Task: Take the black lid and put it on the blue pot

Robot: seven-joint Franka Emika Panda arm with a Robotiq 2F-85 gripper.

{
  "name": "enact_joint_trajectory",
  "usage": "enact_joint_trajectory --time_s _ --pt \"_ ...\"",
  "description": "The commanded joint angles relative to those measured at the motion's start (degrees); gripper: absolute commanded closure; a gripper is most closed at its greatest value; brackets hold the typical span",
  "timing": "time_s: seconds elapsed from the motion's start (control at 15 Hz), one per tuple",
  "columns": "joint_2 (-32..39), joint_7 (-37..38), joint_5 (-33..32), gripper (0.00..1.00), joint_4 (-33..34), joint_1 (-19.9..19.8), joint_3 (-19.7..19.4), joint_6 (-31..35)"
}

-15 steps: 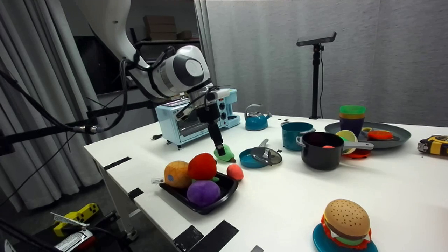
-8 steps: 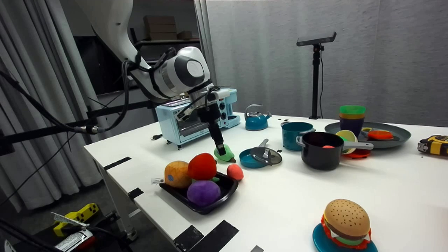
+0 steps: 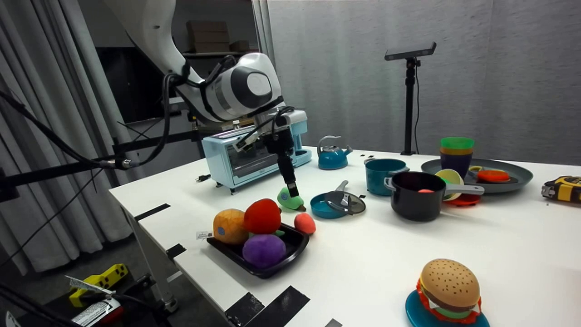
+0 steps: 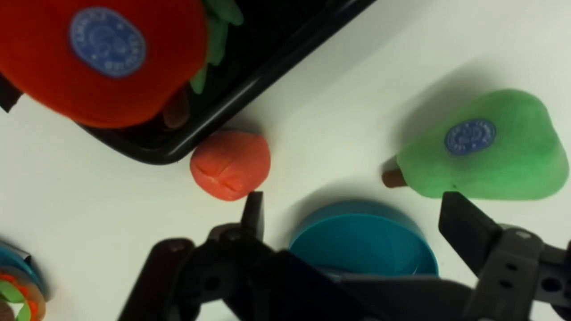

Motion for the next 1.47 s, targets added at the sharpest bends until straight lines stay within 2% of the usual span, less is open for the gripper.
enact_joint_trajectory --time_s 0.0,0.2,0.4,0.47,0.53,0.6,0.87,1.2,1.4 --pt "1.0 -4.9 6.0 0.00 4.9 -1.6 -1.9 -0.2" --pt "2.9 -8.1 10.6 0.00 9.1 -3.0 -2.8 -0.7" --pt "6.9 -21.4 20.6 0.00 15.0 -7.5 0.0 -3.2" --pt "8.4 -25.4 23.4 0.00 17.2 -10.6 2.9 -5.2" --pt "10.5 -29.7 26.0 0.00 19.8 -12.2 3.9 -7.2" --pt "12.5 -33.9 29.0 0.00 22.4 -10.9 2.0 -9.7" --pt "19.2 -37.9 30.0 0.00 31.7 -11.3 0.5 -18.0" --pt "25.1 -37.4 28.8 0.00 41.1 -11.3 -1.0 -23.5" --pt "27.8 -41.1 27.6 0.00 45.8 -11.8 -1.2 -27.9"
